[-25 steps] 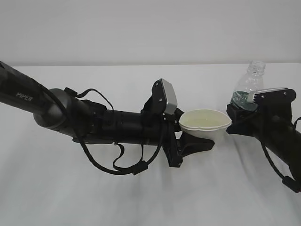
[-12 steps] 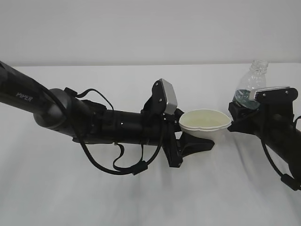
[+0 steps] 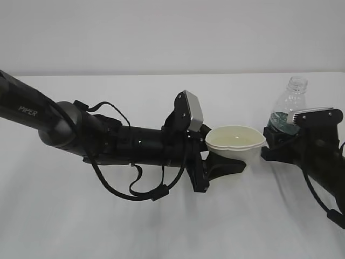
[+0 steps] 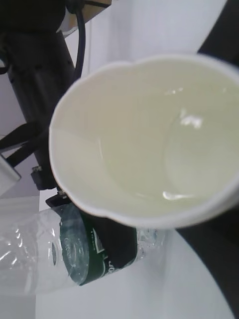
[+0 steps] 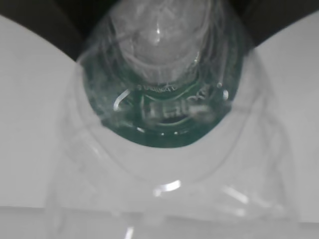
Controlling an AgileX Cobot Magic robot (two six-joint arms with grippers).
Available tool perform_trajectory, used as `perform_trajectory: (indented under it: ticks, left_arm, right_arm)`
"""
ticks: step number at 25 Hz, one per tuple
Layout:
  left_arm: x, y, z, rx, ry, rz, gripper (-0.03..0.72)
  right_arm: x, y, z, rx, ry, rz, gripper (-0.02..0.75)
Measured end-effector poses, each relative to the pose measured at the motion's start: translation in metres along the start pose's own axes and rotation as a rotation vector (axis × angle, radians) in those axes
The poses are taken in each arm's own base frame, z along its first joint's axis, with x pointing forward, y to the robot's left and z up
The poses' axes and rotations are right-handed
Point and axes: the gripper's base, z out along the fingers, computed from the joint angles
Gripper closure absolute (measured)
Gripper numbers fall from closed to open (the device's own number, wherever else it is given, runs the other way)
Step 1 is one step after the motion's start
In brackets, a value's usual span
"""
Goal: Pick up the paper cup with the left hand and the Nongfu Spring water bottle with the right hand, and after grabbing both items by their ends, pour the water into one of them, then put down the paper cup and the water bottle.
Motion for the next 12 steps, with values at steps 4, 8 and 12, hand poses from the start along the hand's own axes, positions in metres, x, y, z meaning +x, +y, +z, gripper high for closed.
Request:
perform_trajectory:
  ticks: [4, 8, 12]
  left_arm:
    - [-0.0001, -0.0002, 0.0000, 0.002, -0.001, 0.001, 0.294]
    - [-0.0001, -0.0002, 0.0000, 0.002, -0.001, 0.001, 0.295]
    - [-0.0001, -0.0002, 0.0000, 0.002, -0.001, 0.001, 0.294]
  right_arm:
    - [0.0029, 0.0012, -0.0029, -0.009, 0.013, -0.003, 0.333]
    - [0.0033, 0.0026, -0.0034, -0.025, 0.015, -0.010, 0.333]
    - [0.0033, 0.0033, -0.0034, -0.032, 0.014, -0.007, 0.333]
